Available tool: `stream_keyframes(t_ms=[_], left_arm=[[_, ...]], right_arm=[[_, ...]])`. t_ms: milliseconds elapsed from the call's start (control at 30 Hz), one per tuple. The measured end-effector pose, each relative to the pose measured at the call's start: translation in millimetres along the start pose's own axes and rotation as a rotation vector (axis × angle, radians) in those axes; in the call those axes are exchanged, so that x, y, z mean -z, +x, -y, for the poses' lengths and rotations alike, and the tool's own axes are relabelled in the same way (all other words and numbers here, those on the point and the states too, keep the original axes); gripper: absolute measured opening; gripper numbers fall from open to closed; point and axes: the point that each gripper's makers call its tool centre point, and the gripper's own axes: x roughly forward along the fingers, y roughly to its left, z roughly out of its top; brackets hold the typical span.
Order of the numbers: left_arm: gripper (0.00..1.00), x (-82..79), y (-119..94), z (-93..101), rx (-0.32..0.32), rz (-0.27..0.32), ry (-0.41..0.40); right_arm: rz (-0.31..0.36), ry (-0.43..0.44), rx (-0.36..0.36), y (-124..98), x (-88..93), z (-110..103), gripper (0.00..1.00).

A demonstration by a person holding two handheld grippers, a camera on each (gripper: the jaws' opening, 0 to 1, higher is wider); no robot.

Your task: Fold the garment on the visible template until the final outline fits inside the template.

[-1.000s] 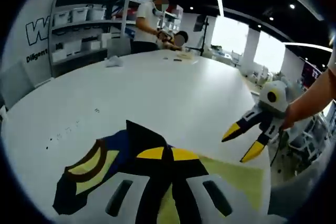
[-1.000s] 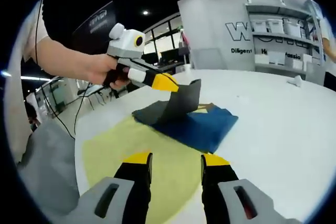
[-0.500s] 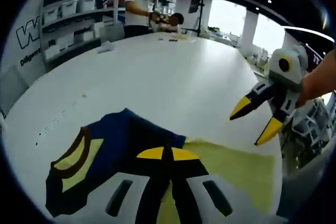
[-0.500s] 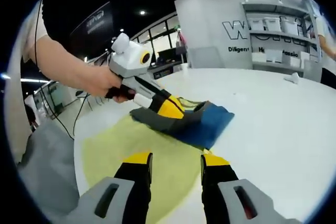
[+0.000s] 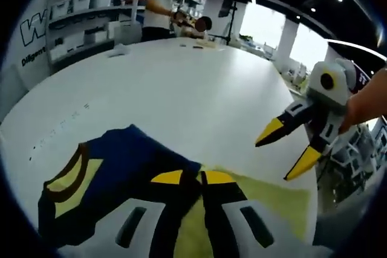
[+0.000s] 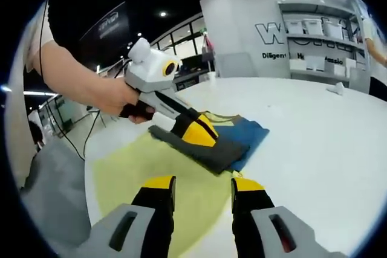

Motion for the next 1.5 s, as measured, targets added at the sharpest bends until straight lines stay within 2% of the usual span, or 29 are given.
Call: stream_keyframes(t_ms=[167, 400, 533, 600, 833, 1033, 1167, 1300, 1433, 1500], left_arm=[[0.17, 6.6, -14, -4.1, -0.015, 0.007, -0.028], [0.16, 27.0, -56, -20.0, -0.076, 0.032, -0.071], [0.16, 45.2, -87, -27.5, -0.118, 0.044, -0.094], [0.16, 55.9, -104, -39.3, -0.170, 0.052, -0.112], [0.16, 90.7, -149, -69.9, -0.274, 0.058, -0.200], [0.17, 116.3, -186, -81.1, -0.345, 0.069, -0.264], [0.18, 138.5, -205, -78.5, -0.375, 0.064, -0.312], [0.19, 163.9, -221, -64.8, -0.383, 0.041, -0.341], [0.21, 185.2, -231, -47.0, -0.357, 0.003, -0.392], [0.22, 195.5, -232, -35.3, -0.321, -0.033, -0.427]], right_arm=[[-0.005, -0.004, -0.007, 4, -1.1, -2, 0.32], [-0.021, -0.013, -0.022, 11, 0.8, -6, 0.32], [-0.037, -0.016, -0.029, 15, 5.6, -8, 0.31], [-0.044, -0.017, -0.033, 17, 8.0, -9, 0.31], [-0.064, -0.022, -0.047, 22, 12.4, -16, 0.31], [-0.080, -0.024, -0.050, 23, 16.7, -19, 0.31], [-0.083, -0.018, -0.049, 21, 18.1, -23, 0.31], [-0.096, -0.018, -0.048, 16, 23.2, -26, 0.31], [-0.114, -0.022, -0.046, 10, 29.4, -30, 0.31], [-0.126, -0.022, -0.043, 6, 33.7, -31, 0.31]])
